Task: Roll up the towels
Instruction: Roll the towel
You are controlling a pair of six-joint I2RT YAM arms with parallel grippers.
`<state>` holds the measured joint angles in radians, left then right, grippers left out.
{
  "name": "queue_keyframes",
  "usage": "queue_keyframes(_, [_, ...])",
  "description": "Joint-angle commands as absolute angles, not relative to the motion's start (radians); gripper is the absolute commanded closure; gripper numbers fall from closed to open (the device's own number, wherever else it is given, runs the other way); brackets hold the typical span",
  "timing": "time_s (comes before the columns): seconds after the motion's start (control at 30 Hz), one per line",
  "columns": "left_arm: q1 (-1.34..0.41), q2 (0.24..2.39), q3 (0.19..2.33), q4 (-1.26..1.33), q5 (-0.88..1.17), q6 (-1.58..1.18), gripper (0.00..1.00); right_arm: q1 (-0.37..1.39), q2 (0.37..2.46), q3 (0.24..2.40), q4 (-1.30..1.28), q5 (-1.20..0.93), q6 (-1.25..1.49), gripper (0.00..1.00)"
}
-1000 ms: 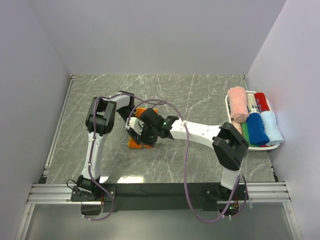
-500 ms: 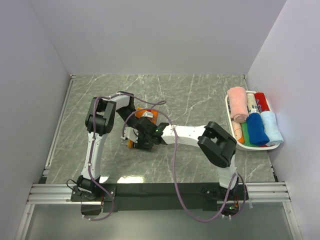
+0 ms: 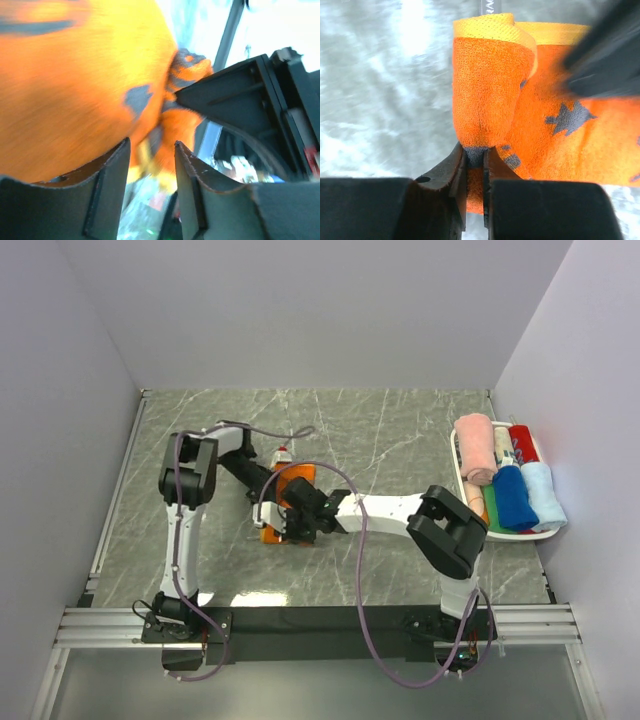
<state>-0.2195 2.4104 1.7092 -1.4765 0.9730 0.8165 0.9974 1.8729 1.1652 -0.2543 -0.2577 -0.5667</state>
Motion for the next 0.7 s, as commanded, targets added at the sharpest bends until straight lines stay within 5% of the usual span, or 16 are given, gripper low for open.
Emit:
queue_keyframes(0.0, [-0.124, 2.315, 1.709, -1.335, 1.052, 0.81, 0.5, 0.988, 1.856, 1.138, -0.413, -0.408, -0.549, 1.0])
queue_keyframes(0.33, [0.104, 2.062, 1.721, -1.223, 1.117, 0.707, 0.45, 0.844, 2.025, 1.344, -0.626, -0.664, -0.497, 1.0])
queue_keyframes(0.47, [0.137, 1.67, 1.519, -0.883, 0.891, 0.615, 0.38, 0.787, 2.132, 1.451, -0.733, -0.748, -0.486, 1.0])
queue_keyframes(0.6, [0.135, 1.421, 1.292, -0.594, 0.786, 0.527, 0.01, 0.762, 2.195, 1.543, -0.813, -0.808, -0.468, 1.0])
queue_keyframes(0.67, [0.115, 1.394, 1.285, -0.603, 0.741, 0.441, 0.01, 0.756, 2.233, 1.571, -0.837, -0.813, -0.46, 1.0])
